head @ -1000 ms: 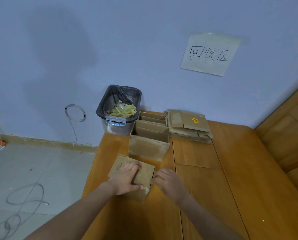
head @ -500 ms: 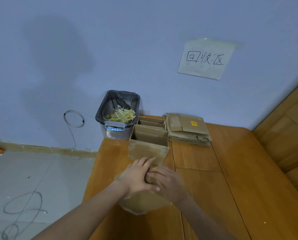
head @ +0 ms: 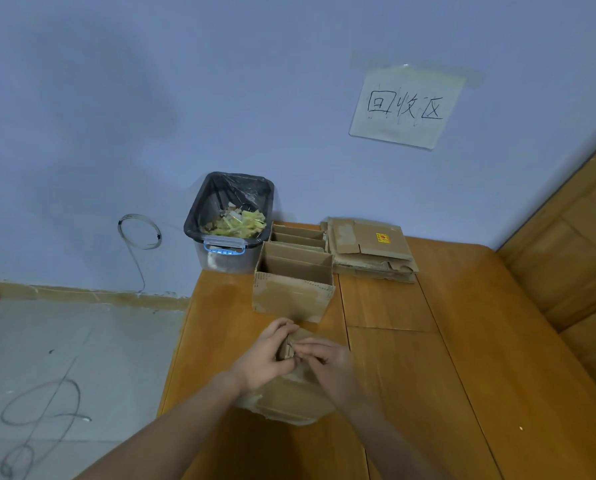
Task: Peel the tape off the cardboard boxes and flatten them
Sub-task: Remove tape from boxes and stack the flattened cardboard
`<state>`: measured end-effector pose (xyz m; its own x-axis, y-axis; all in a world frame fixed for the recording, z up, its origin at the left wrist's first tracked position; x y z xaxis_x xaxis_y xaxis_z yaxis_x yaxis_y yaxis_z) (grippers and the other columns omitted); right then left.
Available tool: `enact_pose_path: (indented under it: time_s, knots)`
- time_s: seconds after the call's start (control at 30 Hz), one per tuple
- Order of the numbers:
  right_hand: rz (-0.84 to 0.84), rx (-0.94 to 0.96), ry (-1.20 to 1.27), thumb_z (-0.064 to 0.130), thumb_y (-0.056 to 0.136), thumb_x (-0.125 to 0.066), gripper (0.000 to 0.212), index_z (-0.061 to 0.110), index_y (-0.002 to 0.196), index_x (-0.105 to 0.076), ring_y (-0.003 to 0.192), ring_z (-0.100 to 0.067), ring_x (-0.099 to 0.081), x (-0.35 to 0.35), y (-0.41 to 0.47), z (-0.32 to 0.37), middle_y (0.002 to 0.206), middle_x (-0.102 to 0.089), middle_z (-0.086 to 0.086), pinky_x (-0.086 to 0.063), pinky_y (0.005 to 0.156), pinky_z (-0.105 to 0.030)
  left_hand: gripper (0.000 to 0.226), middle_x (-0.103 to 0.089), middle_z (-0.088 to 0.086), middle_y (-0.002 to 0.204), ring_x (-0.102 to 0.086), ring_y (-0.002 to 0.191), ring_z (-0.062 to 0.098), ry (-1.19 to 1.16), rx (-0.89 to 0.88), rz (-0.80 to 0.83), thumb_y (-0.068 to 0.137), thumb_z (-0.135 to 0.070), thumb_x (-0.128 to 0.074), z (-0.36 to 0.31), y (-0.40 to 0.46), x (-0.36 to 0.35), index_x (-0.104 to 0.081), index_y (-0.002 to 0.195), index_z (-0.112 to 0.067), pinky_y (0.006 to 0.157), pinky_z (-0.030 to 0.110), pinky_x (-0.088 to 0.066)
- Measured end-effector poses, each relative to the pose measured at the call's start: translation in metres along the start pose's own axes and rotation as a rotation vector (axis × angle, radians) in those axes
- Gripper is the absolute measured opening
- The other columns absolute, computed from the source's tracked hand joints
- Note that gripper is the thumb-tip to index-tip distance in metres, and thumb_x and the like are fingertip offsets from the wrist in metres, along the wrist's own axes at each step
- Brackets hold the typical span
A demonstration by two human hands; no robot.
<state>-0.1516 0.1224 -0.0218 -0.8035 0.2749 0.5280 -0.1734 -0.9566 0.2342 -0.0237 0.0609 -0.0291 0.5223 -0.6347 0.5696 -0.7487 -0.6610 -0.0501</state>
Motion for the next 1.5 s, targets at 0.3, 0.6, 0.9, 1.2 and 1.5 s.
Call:
enact_pose_path:
  time_s: [0.3,0.6,0.9,1.2,1.5]
  knots:
    - [0.031,-0.148,0.157,0.000,0.085,-0.066,0.024,0.020,0.091,-0.077,0.092,-0.003,-0.068,-0.020,0.005,0.000,0.091,-0.074,0.013,-0.053,0.086,-0.022,0.057,-0.026,-0.004,0.141,-0.031,0.129,0.006,-0.102,0.041,-0.038,0.094,-0.015,-0.060,0.023,-0.010,0.003,-0.034,0.144,-0.008,0.098,-0.001,-0.021]
    - [0.005,-0.303,0.325,-0.003,0.084,-0.066,0.030,0.025,0.081,-0.077,0.090,-0.010,-0.069,-0.038,0.004,-0.004,0.087,-0.075,0.006,-0.054,0.084,-0.026,0.054,-0.019,-0.007,0.143,-0.025,0.132,0.006,-0.127,0.066,-0.044,0.095,-0.014,-0.056,0.044,-0.012,0.001,-0.031,0.143,-0.012,0.098,-0.002,-0.017]
    - [0.032,-0.545,0.529,-0.007,0.083,-0.066,0.028,0.018,0.073,-0.076,0.083,-0.013,-0.070,-0.062,0.006,-0.007,0.081,-0.075,-0.002,-0.054,0.071,-0.021,0.055,-0.017,-0.007,0.143,-0.028,0.129,0.006,-0.072,0.069,-0.034,0.097,-0.016,-0.053,0.062,-0.021,0.002,-0.027,0.145,-0.011,0.096,-0.005,-0.016]
    - [0.089,-0.565,0.395,-0.011,0.085,-0.061,0.023,0.006,0.077,-0.075,0.081,-0.015,-0.069,-0.082,0.014,-0.004,0.081,-0.073,-0.004,-0.054,0.069,-0.020,0.060,-0.016,-0.005,0.149,-0.027,0.130,0.004,-0.029,0.143,-0.060,0.097,-0.026,-0.055,0.081,-0.032,0.006,-0.025,0.147,-0.011,0.101,0.003,-0.017]
    - [0.269,0.207,-0.308,0.008,0.087,-0.059,0.023,0.017,0.101,-0.075,0.103,-0.007,-0.062,-0.069,0.013,0.011,0.104,-0.072,0.006,-0.046,0.093,-0.019,0.067,0.000,-0.008,0.161,-0.011,0.139,-0.001,0.013,0.121,-0.037,0.097,-0.033,-0.053,0.086,-0.042,-0.001,-0.017,0.153,-0.021,0.110,0.013,-0.013]
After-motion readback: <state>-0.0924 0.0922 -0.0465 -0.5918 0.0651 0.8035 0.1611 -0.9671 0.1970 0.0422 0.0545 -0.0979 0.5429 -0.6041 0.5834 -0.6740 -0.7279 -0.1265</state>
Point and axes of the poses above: each hand's wrist, its own y-axis towards the middle knuckle, its own x-axis out of the back of the hand, z = x × y, the point moved 5 cm from there along y, towards the middle knuckle
